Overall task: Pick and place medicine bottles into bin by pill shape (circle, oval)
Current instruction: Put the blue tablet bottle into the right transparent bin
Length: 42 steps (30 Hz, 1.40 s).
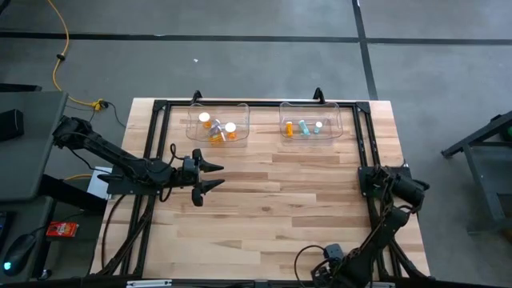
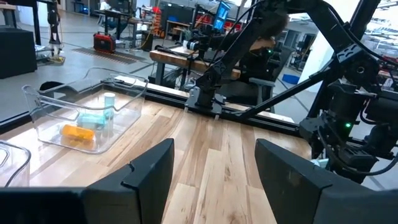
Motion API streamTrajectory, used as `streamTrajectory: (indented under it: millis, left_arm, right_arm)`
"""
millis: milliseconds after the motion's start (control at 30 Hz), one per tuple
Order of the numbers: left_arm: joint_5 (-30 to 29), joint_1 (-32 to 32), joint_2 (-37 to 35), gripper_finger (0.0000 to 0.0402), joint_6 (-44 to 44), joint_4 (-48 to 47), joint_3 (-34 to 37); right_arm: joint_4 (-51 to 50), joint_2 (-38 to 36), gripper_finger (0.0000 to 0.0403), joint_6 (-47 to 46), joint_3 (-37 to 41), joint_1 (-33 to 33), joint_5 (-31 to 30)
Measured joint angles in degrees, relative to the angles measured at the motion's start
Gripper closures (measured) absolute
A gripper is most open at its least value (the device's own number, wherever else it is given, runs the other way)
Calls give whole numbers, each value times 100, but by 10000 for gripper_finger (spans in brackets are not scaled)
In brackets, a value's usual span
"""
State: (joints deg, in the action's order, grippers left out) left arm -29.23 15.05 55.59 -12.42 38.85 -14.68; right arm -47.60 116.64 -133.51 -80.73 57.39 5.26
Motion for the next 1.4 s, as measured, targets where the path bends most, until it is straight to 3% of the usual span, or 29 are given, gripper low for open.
streamTrajectory:
  millis: [367,667,833,1167,1400]
  left_arm:
    - [-16,-1,0,187,-44,0,0]
    - [-16,0,0,188,-43,0,0]
    - [-54,0,0,188,-42,2,0]
    - [-295,-1,0,188,-42,2,0]
    - [-253,4,-2,188,-175,-56,0]
  right_arm:
    - [-254,0,259,2,0,-2,8]
    - [-263,0,289,543,0,-74,22]
    - [-281,-100,302,1723,0,-432,-357]
    - [-874,-634,308,5434,0,-1797,-2662]
    - [-55,-666,308,7479,759,-2879,-2857]
